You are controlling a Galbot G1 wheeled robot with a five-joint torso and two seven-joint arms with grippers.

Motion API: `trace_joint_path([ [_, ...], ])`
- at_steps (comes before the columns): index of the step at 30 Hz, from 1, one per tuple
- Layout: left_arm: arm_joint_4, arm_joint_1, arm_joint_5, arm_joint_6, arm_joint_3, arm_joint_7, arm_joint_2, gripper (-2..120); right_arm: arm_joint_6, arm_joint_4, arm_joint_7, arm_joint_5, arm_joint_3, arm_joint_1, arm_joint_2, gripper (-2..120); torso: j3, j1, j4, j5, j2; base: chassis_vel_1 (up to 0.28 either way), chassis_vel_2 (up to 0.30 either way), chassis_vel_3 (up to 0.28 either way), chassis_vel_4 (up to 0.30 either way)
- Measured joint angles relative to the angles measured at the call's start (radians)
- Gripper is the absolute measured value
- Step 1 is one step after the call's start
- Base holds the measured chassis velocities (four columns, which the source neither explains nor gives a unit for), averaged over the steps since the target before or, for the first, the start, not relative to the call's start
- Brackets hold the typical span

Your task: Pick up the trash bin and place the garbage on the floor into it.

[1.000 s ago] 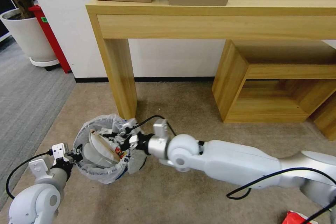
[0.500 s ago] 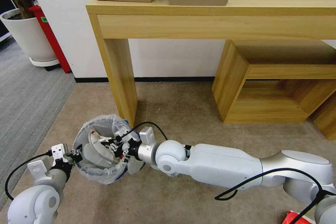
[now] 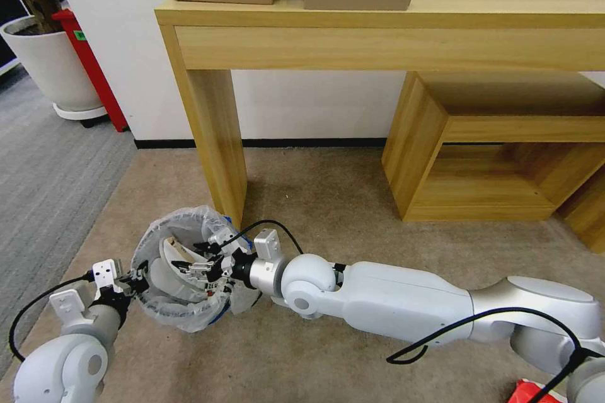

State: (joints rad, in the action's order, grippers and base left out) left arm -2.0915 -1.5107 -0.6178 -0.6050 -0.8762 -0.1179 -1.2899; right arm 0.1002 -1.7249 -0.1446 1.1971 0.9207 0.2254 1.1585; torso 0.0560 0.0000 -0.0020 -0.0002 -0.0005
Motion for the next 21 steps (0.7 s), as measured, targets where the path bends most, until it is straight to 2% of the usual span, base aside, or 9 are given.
trace_joint_path([
  [4, 0.002, -0.002, -0.001, 0.0, -0.004, 0.0, 0.006, 0, -0.015, -0.012, 0.02, 0.0, -0.033, 0.017, -0.029, 89, 0.0, 0.0, -0.0001, -0.0001, 0.0, 0.0, 0.0, 0.0, 0.0],
  [6, 0.005, -0.003, -0.001, 0.0, -0.007, 0.0, 0.011, 0, -0.032, -0.02, 0.044, -0.001, -0.068, 0.04, -0.056, 99, 0.0, 0.0, -0.0001, 0.0, 0.0, 0.0, 0.0, 0.0, 0.0],
  [14, 0.013, -0.003, 0.0, 0.0, -0.007, 0.007, 0.018, 0, -0.076, -0.034, 0.073, -0.013, -0.128, 0.106, -0.09, 100, 0.0, 0.0, -0.0001, 0.0, 0.0, 0.0, 0.0, 0.0, 0.0],
  [21, 0.018, -0.005, 0.006, 0.001, -0.007, 0.009, 0.026, 0, -0.087, -0.059, 0.076, -0.051, -0.245, 0.182, -0.144, 100, 0.0, 0.0, 0.0, 0.0001, 0.0, 0.0, 0.0, 0.0, 0.0],
])
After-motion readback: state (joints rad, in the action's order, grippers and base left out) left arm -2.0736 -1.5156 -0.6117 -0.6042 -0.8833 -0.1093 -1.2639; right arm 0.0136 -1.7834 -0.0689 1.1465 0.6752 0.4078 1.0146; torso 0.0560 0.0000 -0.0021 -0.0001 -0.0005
